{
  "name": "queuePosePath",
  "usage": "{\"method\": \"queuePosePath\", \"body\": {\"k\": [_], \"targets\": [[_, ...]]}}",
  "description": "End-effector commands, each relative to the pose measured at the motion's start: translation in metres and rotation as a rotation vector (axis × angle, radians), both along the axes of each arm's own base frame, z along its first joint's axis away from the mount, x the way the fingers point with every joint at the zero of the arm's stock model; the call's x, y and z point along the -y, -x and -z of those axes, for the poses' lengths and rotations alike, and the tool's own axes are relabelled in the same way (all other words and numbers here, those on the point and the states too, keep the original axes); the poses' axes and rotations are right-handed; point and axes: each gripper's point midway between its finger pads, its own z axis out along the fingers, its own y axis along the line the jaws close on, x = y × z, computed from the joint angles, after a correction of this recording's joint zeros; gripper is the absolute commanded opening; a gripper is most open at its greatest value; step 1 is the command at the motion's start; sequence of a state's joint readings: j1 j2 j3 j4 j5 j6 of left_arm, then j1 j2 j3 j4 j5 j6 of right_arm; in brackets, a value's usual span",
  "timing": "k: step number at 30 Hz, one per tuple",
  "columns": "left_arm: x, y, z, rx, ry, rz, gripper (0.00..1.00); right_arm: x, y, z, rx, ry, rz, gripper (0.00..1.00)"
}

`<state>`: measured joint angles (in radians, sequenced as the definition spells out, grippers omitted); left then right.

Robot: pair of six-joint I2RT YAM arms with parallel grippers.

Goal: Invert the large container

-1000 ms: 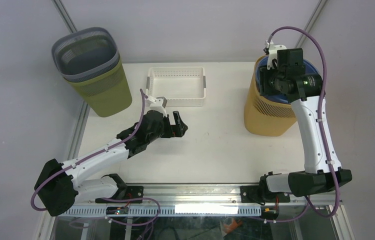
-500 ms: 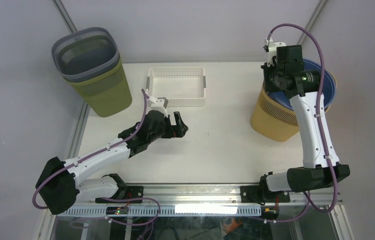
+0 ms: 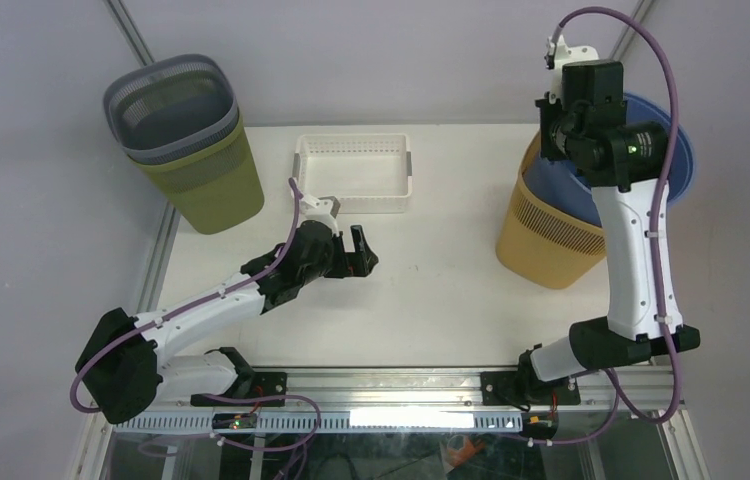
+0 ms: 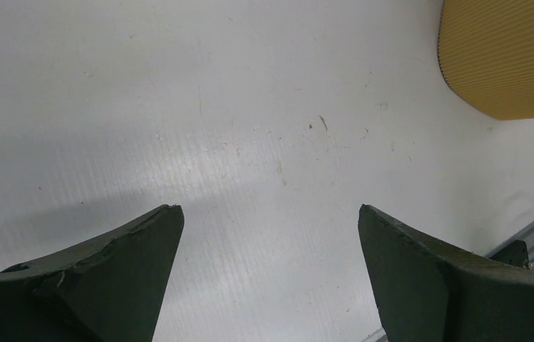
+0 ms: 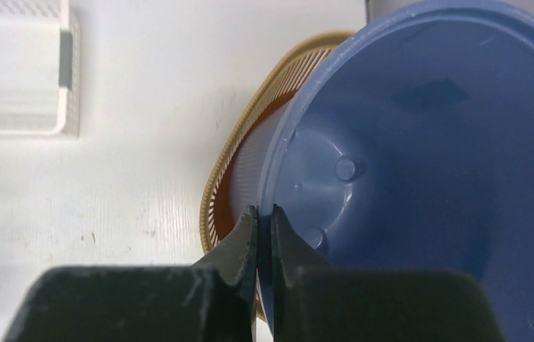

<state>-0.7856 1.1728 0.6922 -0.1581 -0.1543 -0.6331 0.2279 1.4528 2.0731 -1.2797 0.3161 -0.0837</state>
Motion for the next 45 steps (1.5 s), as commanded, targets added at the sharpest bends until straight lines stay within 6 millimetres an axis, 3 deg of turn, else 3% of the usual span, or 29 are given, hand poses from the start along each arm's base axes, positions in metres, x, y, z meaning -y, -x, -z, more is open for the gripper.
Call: {"method": "queuePosePath", "body": {"k": [1,10,17,22,26,29,33,36,39,41,45], "targets": [[0.014,-0.01,-0.028,0.066,0.068,0.013,0.99,0.01,0.0,-0.103,0.36,0.013,0.093,0.0],[0.019,-0.014,-0.043,0.09,0.086,0.023,0.99,0.009,0.045,-0.209,0.747,-0.054,0.115,0.0],[0.023,-0.016,-0.067,0.112,0.102,0.044,0.99,0.004,0.075,-0.26,0.955,-0.21,0.034,0.0],[0.023,-0.02,-0.107,0.128,0.107,0.045,0.99,-0.027,0.09,-0.28,1.02,-0.364,-0.153,0.0],[0.006,-0.026,-0.17,0.201,0.162,-0.009,0.99,-0.071,0.1,-0.289,1.012,-0.526,-0.377,0.0],[-0.02,-0.027,-0.218,0.228,0.197,-0.121,0.99,-0.114,0.088,-0.276,0.913,-0.626,-0.528,0.0],[-0.042,-0.01,-0.284,0.309,0.331,-0.178,0.99,-0.152,0.058,-0.243,0.758,-0.712,-0.589,0.0],[-0.073,0.005,-0.321,0.39,0.42,-0.259,0.99,-0.179,0.042,-0.217,0.659,-0.779,-0.629,0.0],[-0.105,0.015,-0.342,0.432,0.459,-0.368,0.99,-0.211,0.035,-0.185,0.531,-0.83,-0.662,0.0],[-0.118,0.019,-0.351,0.451,0.456,-0.41,0.99,-0.239,0.04,-0.164,0.458,-0.837,-0.702,0.0],[-0.13,0.021,-0.355,0.463,0.428,-0.444,0.99,-0.284,0.051,-0.114,0.318,-0.816,-0.749,0.0]]}}
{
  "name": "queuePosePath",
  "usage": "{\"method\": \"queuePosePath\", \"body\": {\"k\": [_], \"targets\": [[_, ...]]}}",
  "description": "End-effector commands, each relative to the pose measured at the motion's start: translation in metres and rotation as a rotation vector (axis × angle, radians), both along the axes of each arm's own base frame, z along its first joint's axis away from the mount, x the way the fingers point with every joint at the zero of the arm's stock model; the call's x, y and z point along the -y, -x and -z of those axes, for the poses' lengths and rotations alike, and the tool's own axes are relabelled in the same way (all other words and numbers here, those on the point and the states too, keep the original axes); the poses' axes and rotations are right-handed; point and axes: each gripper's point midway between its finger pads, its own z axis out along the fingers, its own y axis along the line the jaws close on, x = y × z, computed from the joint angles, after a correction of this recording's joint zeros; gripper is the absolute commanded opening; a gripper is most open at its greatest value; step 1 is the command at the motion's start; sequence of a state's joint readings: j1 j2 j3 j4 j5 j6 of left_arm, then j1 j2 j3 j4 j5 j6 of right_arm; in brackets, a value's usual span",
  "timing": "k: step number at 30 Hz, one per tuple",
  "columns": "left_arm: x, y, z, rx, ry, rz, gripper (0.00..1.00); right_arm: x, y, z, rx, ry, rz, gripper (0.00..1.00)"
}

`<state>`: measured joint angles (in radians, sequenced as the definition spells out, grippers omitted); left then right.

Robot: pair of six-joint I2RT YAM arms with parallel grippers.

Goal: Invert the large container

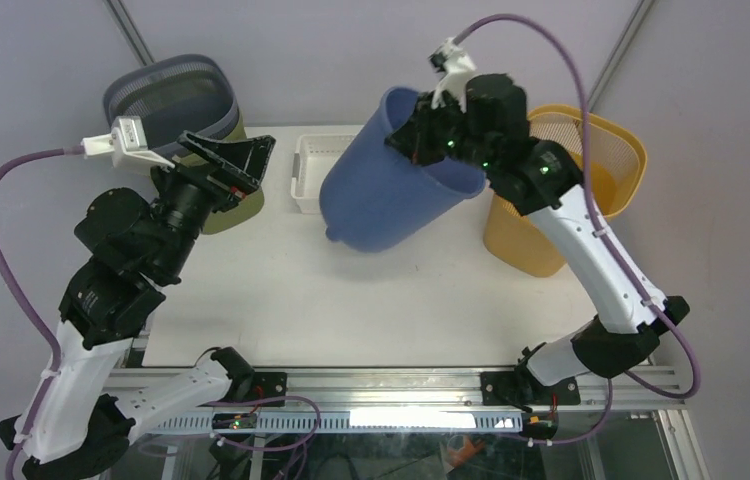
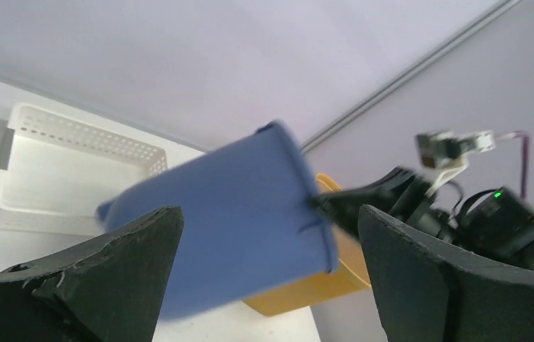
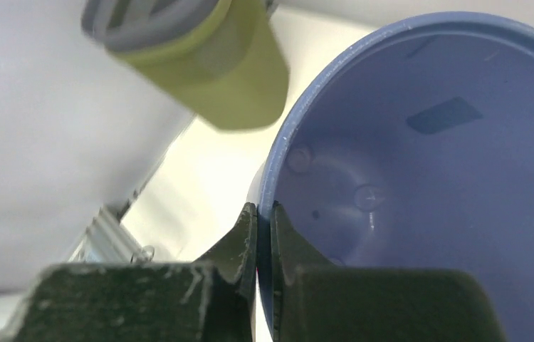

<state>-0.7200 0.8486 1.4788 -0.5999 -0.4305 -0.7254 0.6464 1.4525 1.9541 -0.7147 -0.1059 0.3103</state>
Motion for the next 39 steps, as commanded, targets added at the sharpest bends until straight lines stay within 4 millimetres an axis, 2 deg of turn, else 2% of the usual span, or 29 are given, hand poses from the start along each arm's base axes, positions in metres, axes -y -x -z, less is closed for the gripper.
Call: {"method": "queuePosePath", "body": {"k": [1,4,5,12,16,21,24,26,31,34,39], "targets": [[-0.013,-0.009,0.014,-0.065,-0.042,-0.094,0.99,-0.04,0.041,-0.033,0.087,-0.125,-0.139,0.0],[-0.011,-0.014,0.032,-0.125,-0.067,-0.107,0.99,-0.053,0.047,0.006,-0.003,-0.104,-0.14,0.0],[-0.008,-0.016,0.037,-0.145,-0.074,-0.102,0.99,-0.053,0.053,0.009,-0.011,-0.128,-0.149,0.0],[0.017,-0.03,0.065,-0.225,-0.153,-0.048,0.99,-0.044,0.072,0.071,-0.177,-0.271,-0.107,0.0],[0.033,-0.035,0.084,-0.266,-0.182,-0.001,0.99,-0.03,0.07,0.098,-0.253,-0.38,0.007,0.0],[0.048,-0.041,0.106,-0.307,-0.209,0.042,0.99,0.009,0.06,0.159,-0.356,-0.372,0.266,0.0],[0.054,-0.043,0.119,-0.333,-0.23,0.058,0.99,0.017,0.067,0.186,-0.409,-0.341,0.298,0.0],[0.058,-0.045,0.128,-0.35,-0.247,0.07,0.99,0.02,0.072,0.203,-0.449,-0.308,0.307,0.08],[0.067,-0.047,0.152,-0.405,-0.299,0.11,0.99,0.033,0.08,0.227,-0.477,-0.212,0.35,0.35],[0.058,-0.05,0.169,-0.457,-0.335,0.105,0.99,0.044,0.084,0.236,-0.483,-0.115,0.373,0.38],[0.021,-0.056,0.181,-0.517,-0.362,0.06,0.99,0.052,0.087,0.239,-0.472,0.046,0.365,0.42]]}}
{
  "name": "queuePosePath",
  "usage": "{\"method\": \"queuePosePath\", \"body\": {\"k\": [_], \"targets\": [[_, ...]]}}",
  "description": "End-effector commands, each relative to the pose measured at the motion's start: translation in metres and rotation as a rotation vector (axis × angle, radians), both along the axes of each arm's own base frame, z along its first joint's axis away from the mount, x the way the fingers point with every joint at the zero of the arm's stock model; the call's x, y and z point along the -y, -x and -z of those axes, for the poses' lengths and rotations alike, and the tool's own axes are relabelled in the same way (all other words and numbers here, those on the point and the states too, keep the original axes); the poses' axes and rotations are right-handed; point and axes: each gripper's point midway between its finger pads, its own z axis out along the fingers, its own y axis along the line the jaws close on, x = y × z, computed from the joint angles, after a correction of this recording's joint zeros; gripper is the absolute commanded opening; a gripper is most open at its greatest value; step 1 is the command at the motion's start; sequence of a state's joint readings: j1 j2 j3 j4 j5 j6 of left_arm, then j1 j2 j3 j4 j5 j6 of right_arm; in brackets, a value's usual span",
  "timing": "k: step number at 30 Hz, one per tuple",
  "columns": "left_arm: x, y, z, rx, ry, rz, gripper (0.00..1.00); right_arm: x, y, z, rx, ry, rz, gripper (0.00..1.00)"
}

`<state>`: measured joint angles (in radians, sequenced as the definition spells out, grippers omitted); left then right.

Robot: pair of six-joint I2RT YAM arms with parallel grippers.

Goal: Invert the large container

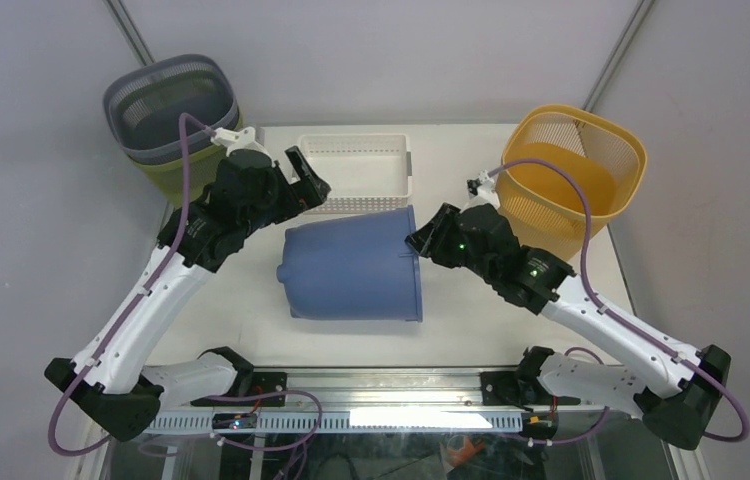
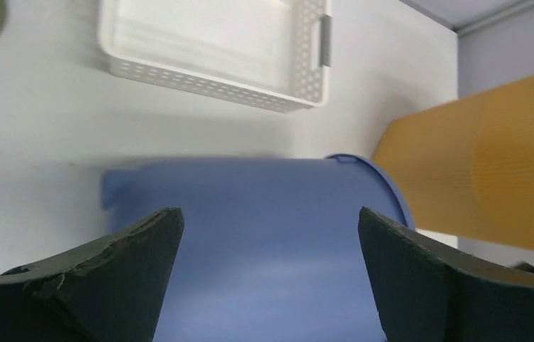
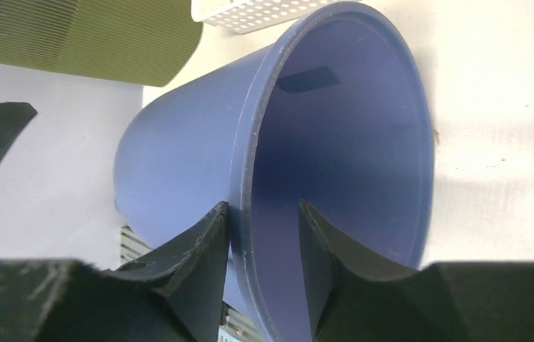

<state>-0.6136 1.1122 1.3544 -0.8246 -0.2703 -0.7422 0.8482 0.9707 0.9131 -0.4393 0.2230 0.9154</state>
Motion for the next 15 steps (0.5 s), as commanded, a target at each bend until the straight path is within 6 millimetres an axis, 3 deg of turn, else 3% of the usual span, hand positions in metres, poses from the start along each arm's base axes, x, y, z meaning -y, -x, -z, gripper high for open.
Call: {"method": "queuePosePath", "body": {"k": [1,7,15], "targets": [[-0.029,0.001,0.001,-0.021,-0.037,0.004,0.99,0.024,0.003,0.019,-0.032,0.251,-0.012,0.42],[-0.049,0.012,0.031,-0.15,-0.067,-0.01,0.99,0.027,0.0,0.009,-0.018,0.366,-0.032,0.39],[-0.05,0.04,0.066,-0.255,-0.012,0.01,0.99,0.024,0.0,-0.007,0.0,0.409,-0.076,0.32]]}}
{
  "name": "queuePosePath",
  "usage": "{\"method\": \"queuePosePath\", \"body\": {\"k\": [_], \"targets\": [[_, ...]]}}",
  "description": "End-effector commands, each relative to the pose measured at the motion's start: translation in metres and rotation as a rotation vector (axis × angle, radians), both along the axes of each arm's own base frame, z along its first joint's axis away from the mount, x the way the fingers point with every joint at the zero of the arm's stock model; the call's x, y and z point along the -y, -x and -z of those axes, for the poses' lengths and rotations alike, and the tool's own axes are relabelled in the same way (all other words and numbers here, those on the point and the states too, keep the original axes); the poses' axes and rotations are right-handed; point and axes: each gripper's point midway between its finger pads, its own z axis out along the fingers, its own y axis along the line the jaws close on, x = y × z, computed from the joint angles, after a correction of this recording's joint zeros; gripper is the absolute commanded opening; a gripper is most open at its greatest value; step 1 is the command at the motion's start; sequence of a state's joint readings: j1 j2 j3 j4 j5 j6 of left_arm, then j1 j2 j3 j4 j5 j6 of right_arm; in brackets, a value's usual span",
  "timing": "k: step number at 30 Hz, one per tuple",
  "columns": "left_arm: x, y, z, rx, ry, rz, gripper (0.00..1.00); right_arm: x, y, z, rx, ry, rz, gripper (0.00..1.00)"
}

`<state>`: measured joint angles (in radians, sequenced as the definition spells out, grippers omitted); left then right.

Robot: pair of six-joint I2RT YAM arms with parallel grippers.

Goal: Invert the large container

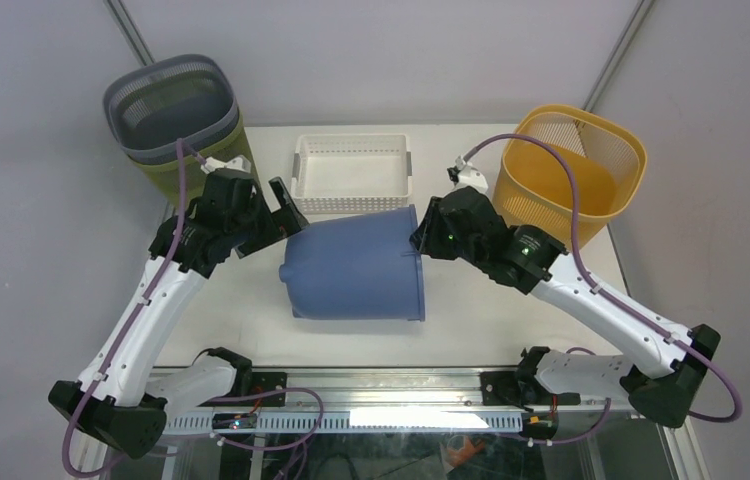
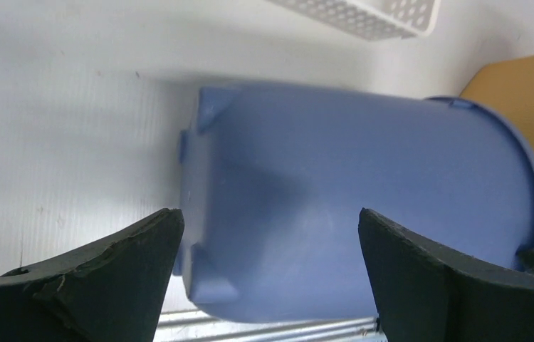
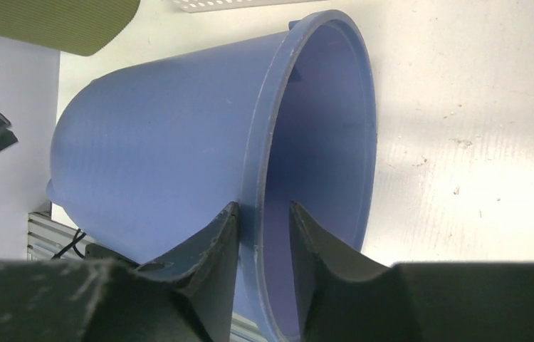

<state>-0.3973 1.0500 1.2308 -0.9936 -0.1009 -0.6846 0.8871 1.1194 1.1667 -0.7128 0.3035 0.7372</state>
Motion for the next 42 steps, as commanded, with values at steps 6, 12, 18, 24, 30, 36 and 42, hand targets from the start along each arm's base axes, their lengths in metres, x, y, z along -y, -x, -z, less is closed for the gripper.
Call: {"method": "queuePosePath", "body": {"k": [6,12,18,24,30,36,42], "targets": [[0.003,0.031,0.007,-0.027,0.068,0.069,0.99,0.009,0.005,-0.006,-0.001,0.12,-0.057,0.18],[0.007,0.051,0.022,-0.096,0.121,0.075,0.99,0.013,0.005,-0.006,0.005,0.111,-0.03,0.0],[0.008,0.064,0.034,-0.119,0.204,0.021,0.96,0.012,0.005,0.005,-0.017,0.113,-0.023,0.0],[0.019,0.072,0.026,-0.072,0.335,0.035,0.75,0.012,0.007,0.011,-0.029,0.112,-0.02,0.0],[0.024,0.073,0.041,-0.068,0.374,0.046,0.65,0.011,0.008,0.014,-0.035,0.106,-0.026,0.0],[0.022,0.069,0.044,-0.048,0.369,0.034,0.68,0.012,0.01,0.022,-0.049,0.113,-0.026,0.0],[0.02,0.061,0.05,-0.02,0.36,0.013,0.65,0.013,0.012,0.029,-0.059,0.114,-0.028,0.0]]}}
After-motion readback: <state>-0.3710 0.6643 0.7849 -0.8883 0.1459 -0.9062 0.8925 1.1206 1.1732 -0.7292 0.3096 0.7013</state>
